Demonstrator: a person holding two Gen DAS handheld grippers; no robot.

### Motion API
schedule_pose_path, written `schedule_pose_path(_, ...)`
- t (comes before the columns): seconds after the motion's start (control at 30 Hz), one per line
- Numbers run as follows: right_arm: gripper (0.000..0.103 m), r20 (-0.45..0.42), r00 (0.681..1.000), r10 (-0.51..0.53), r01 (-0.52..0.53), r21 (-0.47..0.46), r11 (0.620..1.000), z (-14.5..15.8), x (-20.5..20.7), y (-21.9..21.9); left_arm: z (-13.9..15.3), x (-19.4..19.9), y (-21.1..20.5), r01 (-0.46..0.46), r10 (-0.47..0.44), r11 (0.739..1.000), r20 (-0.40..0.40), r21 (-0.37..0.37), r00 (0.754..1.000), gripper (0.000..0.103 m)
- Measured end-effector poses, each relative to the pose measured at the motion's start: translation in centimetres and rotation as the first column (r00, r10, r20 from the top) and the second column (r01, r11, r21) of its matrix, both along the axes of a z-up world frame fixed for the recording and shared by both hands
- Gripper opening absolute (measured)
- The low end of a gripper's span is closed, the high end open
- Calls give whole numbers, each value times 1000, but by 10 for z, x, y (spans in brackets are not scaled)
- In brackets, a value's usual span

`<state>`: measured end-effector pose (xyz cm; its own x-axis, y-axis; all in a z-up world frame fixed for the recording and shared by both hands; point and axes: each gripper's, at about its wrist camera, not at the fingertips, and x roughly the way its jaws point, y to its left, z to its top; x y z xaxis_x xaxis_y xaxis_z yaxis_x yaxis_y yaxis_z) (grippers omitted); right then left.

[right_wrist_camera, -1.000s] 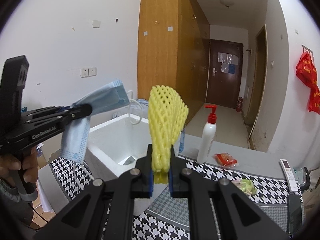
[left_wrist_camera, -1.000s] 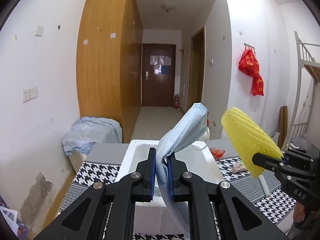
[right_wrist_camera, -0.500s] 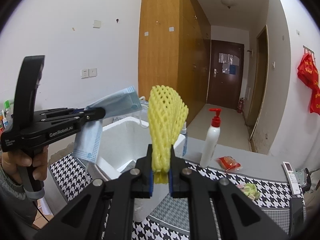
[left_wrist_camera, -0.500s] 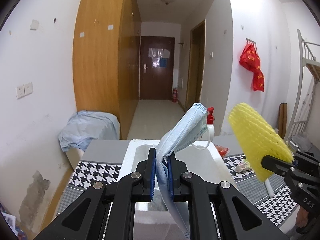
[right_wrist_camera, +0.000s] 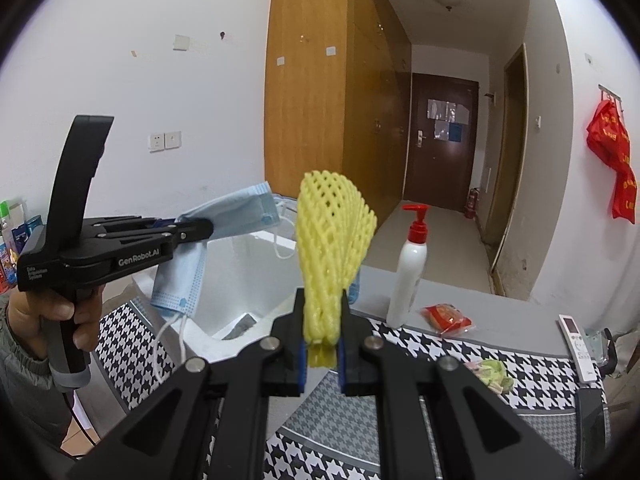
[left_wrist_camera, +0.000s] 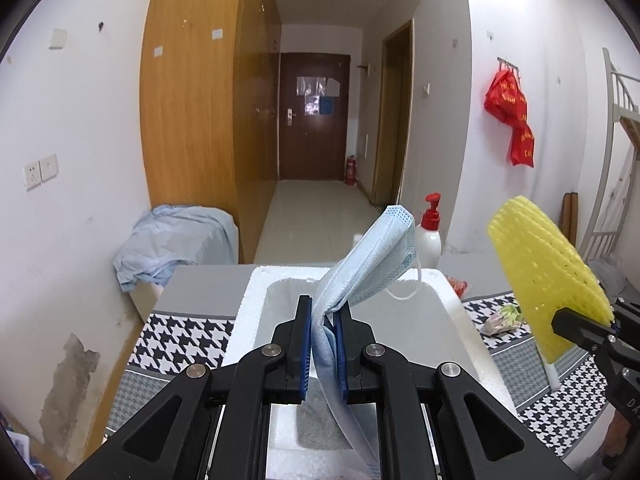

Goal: Organize soft objects
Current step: 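Open the left gripper to drop the blue mask into the foam box, then lower the yellow foam net into the foam box and open the right gripper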

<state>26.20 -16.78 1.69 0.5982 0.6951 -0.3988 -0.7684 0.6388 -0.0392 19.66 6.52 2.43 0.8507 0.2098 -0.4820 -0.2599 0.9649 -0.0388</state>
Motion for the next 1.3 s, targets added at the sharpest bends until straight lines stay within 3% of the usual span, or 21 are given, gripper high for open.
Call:
schedule_pose_path(0.27,14,-7,1000,-10,10,-11,1000,-3,4,2,-5,10,5,-1,0,1000,-44,-10,999,14)
schedule_pose_path(0.3,14,-7,1000,-11,11,-12,1000,-3,4,2,-6,10,5,1,-1,1000,-48,-12,999,19)
schedule_pose_path(0.37,14,-10,1000,-13,12,-13,1000,-3,3,2,-6,10,5,7,-8,1000,-50,-15,999,41)
schedule_pose_path(0.4,14,-11,1000,-12,12,-14,1000,-4,4,1,-5,9,6,9,-10,1000,-43,-23,999,61)
schedule_pose_path(0.43,14,-11,1000,-12,12,-15,1000,-4,4,2,-5,7,6,10,-11,1000,-33,-26,999,74)
schedule_pose_path(0.6,14,-11,1000,-10,10,-17,1000,-3,3,4,1,-2,3,2,-2,1000,10,4,1000,99)
schedule_pose_path(1.3,14,1,1000,26,-26,-29,999,-1,-8,33,13,-49,15,-56,50,997,107,59,993,102)
